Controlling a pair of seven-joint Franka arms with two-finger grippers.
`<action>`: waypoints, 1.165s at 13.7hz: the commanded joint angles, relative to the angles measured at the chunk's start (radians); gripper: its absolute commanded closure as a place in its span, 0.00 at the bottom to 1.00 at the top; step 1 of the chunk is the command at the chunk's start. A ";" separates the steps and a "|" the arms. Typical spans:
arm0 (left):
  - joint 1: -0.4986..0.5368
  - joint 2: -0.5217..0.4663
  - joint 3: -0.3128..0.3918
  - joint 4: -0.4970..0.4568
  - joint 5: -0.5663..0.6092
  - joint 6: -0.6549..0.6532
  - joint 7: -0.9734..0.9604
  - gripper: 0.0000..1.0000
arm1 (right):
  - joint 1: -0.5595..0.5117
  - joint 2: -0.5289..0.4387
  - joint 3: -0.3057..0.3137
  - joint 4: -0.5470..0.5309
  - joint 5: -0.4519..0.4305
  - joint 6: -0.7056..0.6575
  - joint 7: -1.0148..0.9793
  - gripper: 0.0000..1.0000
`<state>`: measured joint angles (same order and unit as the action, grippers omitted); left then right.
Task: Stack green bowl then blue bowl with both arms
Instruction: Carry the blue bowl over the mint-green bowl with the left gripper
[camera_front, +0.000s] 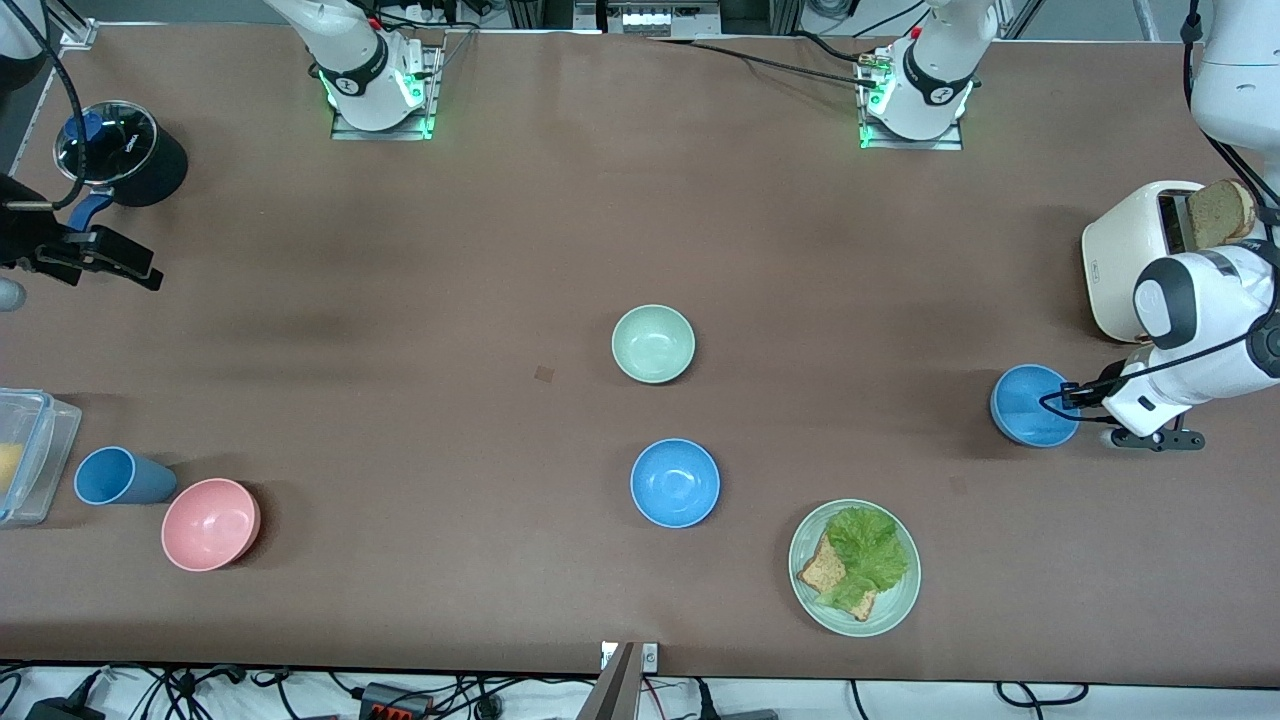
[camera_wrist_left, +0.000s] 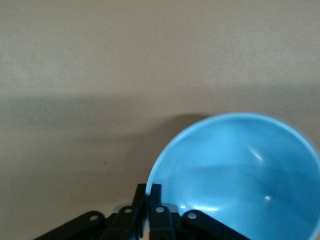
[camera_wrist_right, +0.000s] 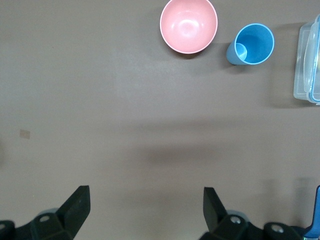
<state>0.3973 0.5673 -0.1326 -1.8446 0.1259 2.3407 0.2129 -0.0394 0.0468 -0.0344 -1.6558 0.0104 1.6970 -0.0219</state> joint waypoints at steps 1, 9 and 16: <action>0.012 0.009 -0.012 0.018 0.017 -0.006 0.022 1.00 | 0.001 -0.039 0.011 -0.035 -0.029 0.018 -0.019 0.00; 0.012 -0.220 -0.204 0.018 0.000 -0.343 0.011 1.00 | 0.000 -0.053 0.013 -0.036 -0.026 0.003 -0.018 0.00; 0.009 -0.294 -0.477 0.018 -0.169 -0.446 -0.301 1.00 | 0.001 -0.056 0.013 -0.042 -0.026 0.001 -0.018 0.00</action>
<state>0.3940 0.2842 -0.5167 -1.8112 -0.0249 1.8994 0.0547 -0.0379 0.0267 -0.0259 -1.6641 -0.0071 1.6958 -0.0250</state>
